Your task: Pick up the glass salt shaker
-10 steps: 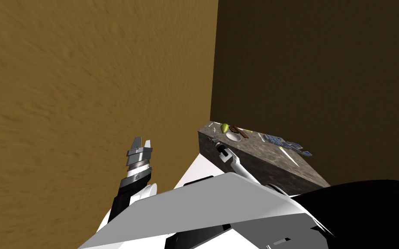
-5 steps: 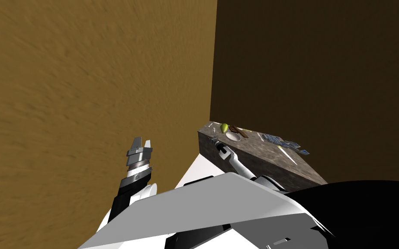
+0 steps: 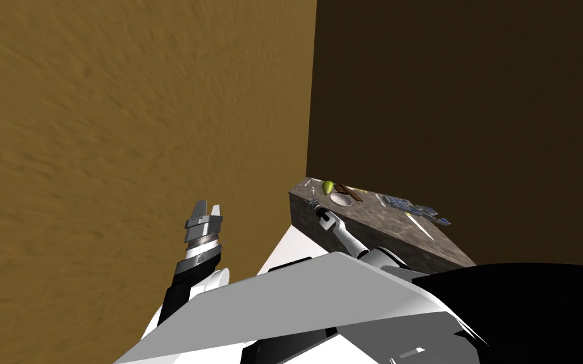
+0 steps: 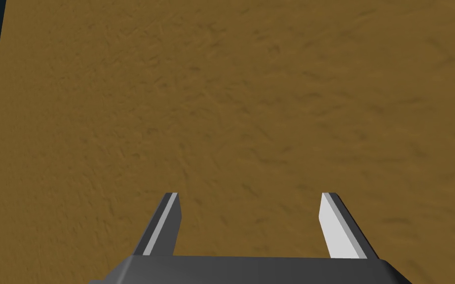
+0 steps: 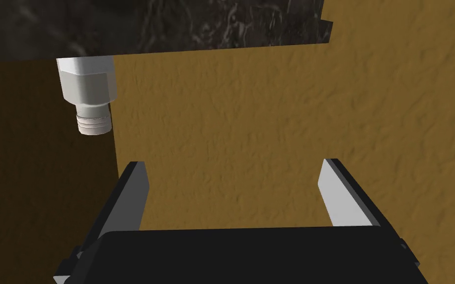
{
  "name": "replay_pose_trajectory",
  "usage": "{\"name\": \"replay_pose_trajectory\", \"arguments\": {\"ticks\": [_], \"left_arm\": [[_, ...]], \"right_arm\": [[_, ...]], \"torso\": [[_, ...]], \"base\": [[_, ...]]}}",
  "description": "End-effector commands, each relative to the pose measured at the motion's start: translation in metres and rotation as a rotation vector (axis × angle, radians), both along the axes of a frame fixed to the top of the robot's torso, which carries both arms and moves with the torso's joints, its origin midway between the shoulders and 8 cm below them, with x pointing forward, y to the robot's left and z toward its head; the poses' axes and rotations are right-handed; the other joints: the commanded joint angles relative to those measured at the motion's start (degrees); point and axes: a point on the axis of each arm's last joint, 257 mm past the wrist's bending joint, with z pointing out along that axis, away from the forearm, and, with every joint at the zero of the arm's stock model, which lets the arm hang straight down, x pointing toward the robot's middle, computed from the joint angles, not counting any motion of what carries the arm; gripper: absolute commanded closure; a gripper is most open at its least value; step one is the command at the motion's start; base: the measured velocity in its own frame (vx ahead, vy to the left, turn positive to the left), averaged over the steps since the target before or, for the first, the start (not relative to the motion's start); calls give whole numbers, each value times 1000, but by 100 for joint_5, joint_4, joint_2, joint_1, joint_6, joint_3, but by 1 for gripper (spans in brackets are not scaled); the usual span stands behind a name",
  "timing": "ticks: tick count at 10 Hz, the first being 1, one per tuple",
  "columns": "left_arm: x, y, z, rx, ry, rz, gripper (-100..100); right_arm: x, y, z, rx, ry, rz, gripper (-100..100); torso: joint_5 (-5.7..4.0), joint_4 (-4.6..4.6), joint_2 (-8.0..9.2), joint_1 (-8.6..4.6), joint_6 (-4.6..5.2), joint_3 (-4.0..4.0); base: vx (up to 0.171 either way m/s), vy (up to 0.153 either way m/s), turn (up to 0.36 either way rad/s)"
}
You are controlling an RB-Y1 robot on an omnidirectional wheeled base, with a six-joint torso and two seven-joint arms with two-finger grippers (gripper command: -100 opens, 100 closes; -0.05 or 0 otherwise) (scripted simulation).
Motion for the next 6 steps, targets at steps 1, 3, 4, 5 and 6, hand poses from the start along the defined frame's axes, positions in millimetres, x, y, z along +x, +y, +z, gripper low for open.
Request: {"name": "replay_pose_trajectory", "arguments": {"ticks": [1, 3, 4, 5, 6], "left_arm": [[0, 0, 0, 0, 0, 0, 0], [0, 0, 0, 0, 0, 0, 0], [0, 0, 0, 0, 0, 0, 0], [0, 0, 0, 0, 0, 0, 0], [0, 0, 0, 0, 0, 0, 0]], "right_arm": [[9, -6, -2, -41, 13, -4, -100], [15, -14, -9, -76, 34, -13, -100], [23, -19, -7, -107, 37, -15, -100], [21, -21, -10, -108, 45, -18, -100], [28, -27, -11, -139, 55, -24, -100]], "torso": [[0, 0, 0, 0, 0, 0], [1, -1, -7, 2, 0, -3], [0, -1, -5, 1, -1, -3], [0, -1, -5, 0, 0, -3], [0, -1, -3, -2, 0, -2]], "base": [[24, 12, -34], [35, 19, -31], [31, 14, -22], [26, 9, -14], [29, 5, -28]]}}
